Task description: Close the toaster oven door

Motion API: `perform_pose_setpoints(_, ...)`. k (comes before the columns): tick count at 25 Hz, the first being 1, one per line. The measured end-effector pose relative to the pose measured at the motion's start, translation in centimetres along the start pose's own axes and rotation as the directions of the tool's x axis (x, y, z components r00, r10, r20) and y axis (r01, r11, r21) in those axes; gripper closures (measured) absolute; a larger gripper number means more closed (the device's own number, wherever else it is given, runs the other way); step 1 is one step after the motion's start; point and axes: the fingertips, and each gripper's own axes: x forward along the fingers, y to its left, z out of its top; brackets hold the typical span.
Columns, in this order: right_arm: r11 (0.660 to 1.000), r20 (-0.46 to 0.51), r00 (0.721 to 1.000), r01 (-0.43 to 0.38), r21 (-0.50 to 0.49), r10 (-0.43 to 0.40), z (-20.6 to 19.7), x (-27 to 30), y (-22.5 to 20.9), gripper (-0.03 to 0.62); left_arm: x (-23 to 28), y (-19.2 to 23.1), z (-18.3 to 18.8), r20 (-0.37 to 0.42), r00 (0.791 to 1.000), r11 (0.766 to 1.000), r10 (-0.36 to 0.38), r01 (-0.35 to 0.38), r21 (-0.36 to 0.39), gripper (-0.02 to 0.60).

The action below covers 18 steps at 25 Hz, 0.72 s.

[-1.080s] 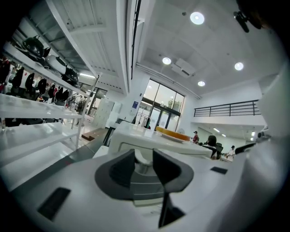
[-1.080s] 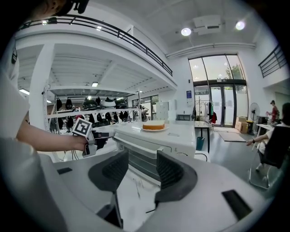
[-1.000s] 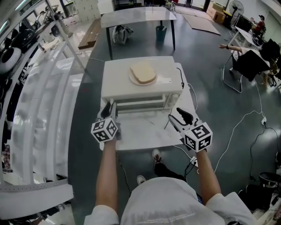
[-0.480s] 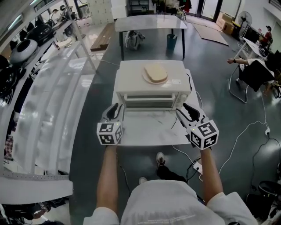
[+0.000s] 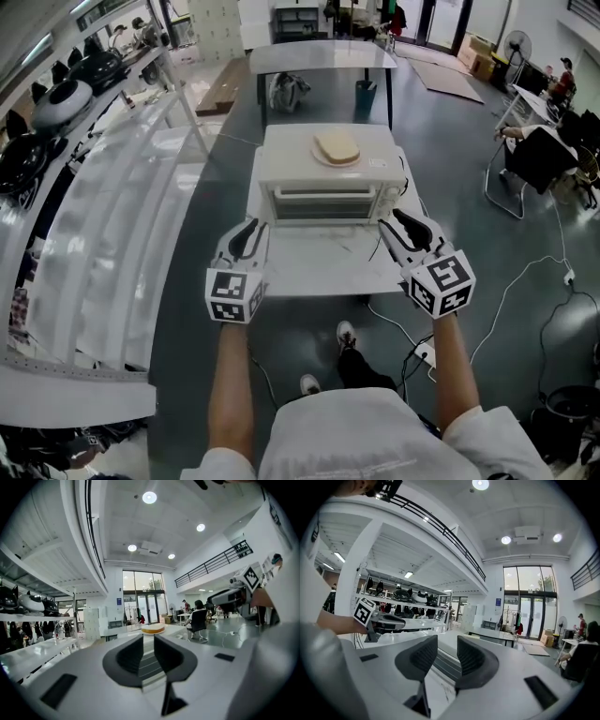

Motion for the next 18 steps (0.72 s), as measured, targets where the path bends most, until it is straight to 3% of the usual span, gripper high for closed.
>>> perform_pose_setpoints(10, 0.995, 0.034, 0.999, 0.023, -0.099, -0.019, 1.8, -3.5, 4.8, 0.571, -6.5, -1.7, 2.7, 0.019, 1.0, 0.997, -0.014, 0.012, 0.079, 0.542)
perform_pose_setpoints(18, 0.994, 0.036, 0.999, 0.027, -0.109, -0.023, 3.0, -4.5, 6.6, 0.579, -9.1, -3.2, 4.1, 0.03, 0.998, 0.989, -0.06, 0.055, 0.141, 0.56)
